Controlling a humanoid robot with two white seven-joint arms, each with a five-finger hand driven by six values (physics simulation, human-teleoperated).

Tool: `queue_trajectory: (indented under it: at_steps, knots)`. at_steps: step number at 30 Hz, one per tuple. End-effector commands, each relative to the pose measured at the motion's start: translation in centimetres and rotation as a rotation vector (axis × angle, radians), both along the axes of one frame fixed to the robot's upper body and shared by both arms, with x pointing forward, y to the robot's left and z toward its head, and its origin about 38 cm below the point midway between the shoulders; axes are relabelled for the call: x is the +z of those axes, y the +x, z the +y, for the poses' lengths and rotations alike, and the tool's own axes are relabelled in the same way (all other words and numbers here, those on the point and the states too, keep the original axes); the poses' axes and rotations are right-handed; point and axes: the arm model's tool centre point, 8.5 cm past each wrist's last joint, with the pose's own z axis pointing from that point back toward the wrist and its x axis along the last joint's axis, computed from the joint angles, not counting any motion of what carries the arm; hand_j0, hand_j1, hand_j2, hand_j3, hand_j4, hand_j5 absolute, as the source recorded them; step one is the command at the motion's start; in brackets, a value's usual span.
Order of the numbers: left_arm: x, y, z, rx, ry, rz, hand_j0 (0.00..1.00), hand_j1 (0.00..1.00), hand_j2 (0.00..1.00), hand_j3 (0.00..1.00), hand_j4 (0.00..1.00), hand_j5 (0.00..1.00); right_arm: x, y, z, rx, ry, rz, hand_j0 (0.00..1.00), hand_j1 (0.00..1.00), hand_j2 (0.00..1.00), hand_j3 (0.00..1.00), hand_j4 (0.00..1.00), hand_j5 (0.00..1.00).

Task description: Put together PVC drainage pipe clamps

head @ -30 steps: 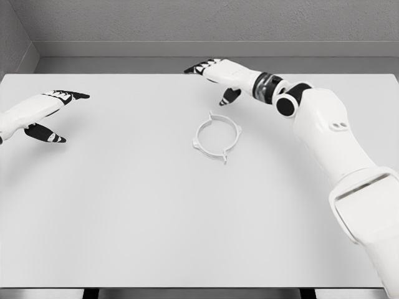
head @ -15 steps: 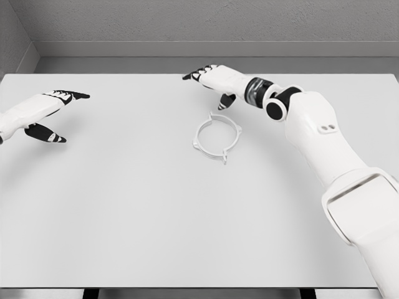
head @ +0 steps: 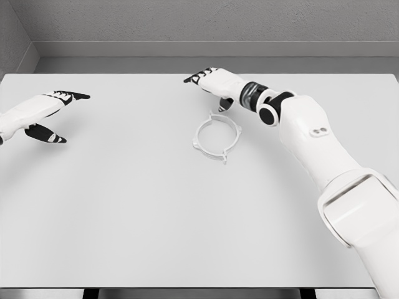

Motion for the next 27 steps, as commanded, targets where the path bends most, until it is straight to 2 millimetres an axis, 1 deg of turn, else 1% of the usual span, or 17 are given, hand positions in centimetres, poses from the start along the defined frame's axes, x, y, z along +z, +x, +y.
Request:
queue_trajectory:
  at_steps: [1, 7, 17, 18, 19, 20, 27]
  knots:
    - [0.0, 0.0, 0.0, 0.002, -0.007, -0.001, 1.0, 1.0, 1.0, 1.0, 1.0, 1.0, 0.0, -0.2, 0.6, 0.013, 0.008, 0.0, 1.0, 1.0, 1.0, 1.0, 1.0, 1.0]
    - [0.0, 0.0, 0.0, 0.003, -0.007, 0.0, 1.0, 1.0, 1.0, 1.0, 1.0, 1.0, -0.2, -0.5, 0.9, 0.047, 0.015, 0.01, 1.0, 1.0, 1.0, 1.0, 1.0, 1.0]
    - [0.0, 0.0, 0.0, 0.003, -0.007, 0.0, 1.0, 1.0, 1.0, 1.0, 1.0, 1.0, -0.5, -0.7, 0.3, 0.061, 0.012, 0.018, 1.0, 1.0, 1.0, 1.0, 1.0, 1.0]
    - [0.0, 0.0, 0.0, 0.002, -0.007, -0.001, 1.0, 1.0, 1.0, 1.0, 1.0, 1.0, -0.1, -0.7, 0.5, 0.067, 0.017, 0.01, 1.0, 1.0, 1.0, 1.0, 1.0, 1.0]
    - [0.0, 0.0, 0.0, 0.002, -0.007, -0.001, 1.0, 1.0, 1.0, 1.0, 1.0, 1.0, 0.2, -0.6, -0.2, 0.066, 0.012, 0.0, 1.0, 1.0, 1.0, 1.0, 1.0, 1.0]
    - [0.0, 0.0, 0.0, 0.002, -0.007, -0.001, 1.0, 1.0, 1.0, 1.0, 1.0, 1.0, 0.0, -0.7, -0.4, 0.063, 0.011, 0.003, 1.0, 1.0, 1.0, 1.0, 1.0, 1.0]
    - [0.0, 0.0, 0.0, 0.002, -0.007, -0.001, 1.0, 1.0, 1.0, 1.0, 1.0, 1.0, 0.0, -0.7, -0.4, 0.066, 0.01, 0.003, 1.0, 1.0, 1.0, 1.0, 1.0, 1.0]
